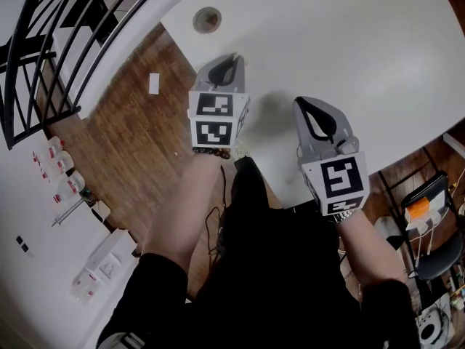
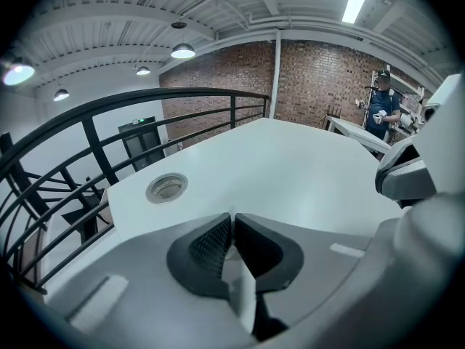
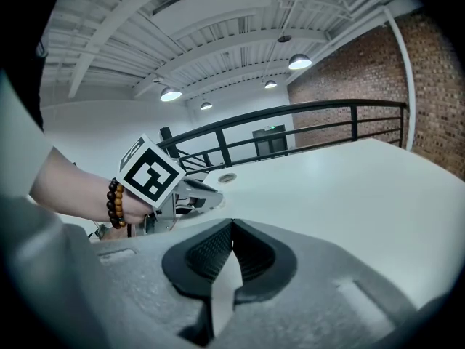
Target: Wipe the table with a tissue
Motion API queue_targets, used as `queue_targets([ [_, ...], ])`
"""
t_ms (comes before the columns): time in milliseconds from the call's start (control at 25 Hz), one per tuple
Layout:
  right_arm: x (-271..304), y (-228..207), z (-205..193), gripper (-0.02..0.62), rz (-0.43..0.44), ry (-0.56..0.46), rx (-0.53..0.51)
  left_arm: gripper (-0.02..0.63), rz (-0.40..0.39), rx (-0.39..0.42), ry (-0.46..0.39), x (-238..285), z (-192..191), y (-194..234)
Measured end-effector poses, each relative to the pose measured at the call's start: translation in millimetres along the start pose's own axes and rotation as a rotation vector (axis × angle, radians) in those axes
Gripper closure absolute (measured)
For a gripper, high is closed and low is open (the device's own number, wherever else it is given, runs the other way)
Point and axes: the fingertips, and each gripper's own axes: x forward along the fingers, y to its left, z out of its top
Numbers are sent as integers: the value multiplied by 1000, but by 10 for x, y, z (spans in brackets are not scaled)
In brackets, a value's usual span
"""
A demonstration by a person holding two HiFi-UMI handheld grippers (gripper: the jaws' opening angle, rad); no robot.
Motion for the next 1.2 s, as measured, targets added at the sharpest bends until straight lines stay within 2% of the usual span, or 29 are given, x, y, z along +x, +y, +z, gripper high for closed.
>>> queue_targets([
  [640,-238,42,89,603,-18,-33,-18,572,-112,-22,-1,-180,-30,-412],
  [1200,-796,288,340,603,-48,-110,-56,572,-114,20,-102,-906,232,-733],
])
